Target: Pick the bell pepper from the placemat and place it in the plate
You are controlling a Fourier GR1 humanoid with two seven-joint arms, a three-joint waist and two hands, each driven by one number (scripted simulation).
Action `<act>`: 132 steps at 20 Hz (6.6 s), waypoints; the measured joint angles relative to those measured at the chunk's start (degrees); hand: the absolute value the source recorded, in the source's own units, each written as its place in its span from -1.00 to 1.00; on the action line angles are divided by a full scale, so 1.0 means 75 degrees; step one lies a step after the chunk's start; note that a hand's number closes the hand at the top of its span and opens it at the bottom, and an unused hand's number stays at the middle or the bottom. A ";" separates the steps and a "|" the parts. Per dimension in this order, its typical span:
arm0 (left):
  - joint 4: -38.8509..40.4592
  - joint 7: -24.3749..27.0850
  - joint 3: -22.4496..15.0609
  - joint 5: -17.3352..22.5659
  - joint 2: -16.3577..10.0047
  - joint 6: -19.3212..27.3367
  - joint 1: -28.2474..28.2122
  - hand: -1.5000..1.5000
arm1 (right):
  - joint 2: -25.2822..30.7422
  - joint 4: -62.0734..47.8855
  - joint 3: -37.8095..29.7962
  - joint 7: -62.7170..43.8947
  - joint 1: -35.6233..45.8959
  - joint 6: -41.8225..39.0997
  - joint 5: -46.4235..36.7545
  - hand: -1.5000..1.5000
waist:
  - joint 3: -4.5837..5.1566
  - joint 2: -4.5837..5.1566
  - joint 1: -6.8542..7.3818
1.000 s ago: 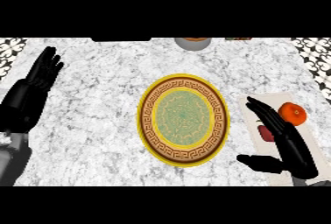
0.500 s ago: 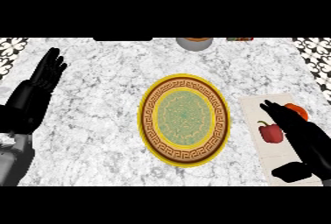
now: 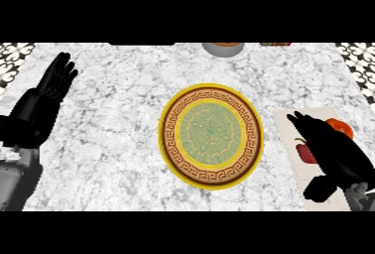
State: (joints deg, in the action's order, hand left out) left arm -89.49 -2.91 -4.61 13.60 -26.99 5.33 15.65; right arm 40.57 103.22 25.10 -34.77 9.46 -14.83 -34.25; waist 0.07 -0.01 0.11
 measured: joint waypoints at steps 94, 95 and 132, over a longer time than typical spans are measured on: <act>-0.0422 -0.0705 0.0886 -0.1190 0.1284 -0.1062 0.0366 0.00 | -0.5317 -0.0859 0.0189 -0.3820 0.1120 0.3384 -0.5338 1.00 | -0.0009 0.0111 0.0366; -0.0414 -0.0650 0.0859 -0.1224 0.1313 -0.1060 0.0282 0.00 | -0.5328 -0.1276 0.0034 -0.3780 0.1392 0.3452 -0.5098 1.00 | -0.0010 0.0107 0.0361; -0.0520 -0.0560 0.1389 -0.1253 0.1241 -0.1210 -0.0228 0.00 | -0.4645 -0.0312 -0.0252 -0.1729 -0.0675 0.9867 -0.2300 -1.00 | -0.0009 -0.0044 -0.0143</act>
State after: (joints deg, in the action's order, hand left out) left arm -93.39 -7.10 5.81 4.20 -17.68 -3.74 13.94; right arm 5.73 100.88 23.21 -47.74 4.40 59.17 -51.51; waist 0.00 -0.34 -0.96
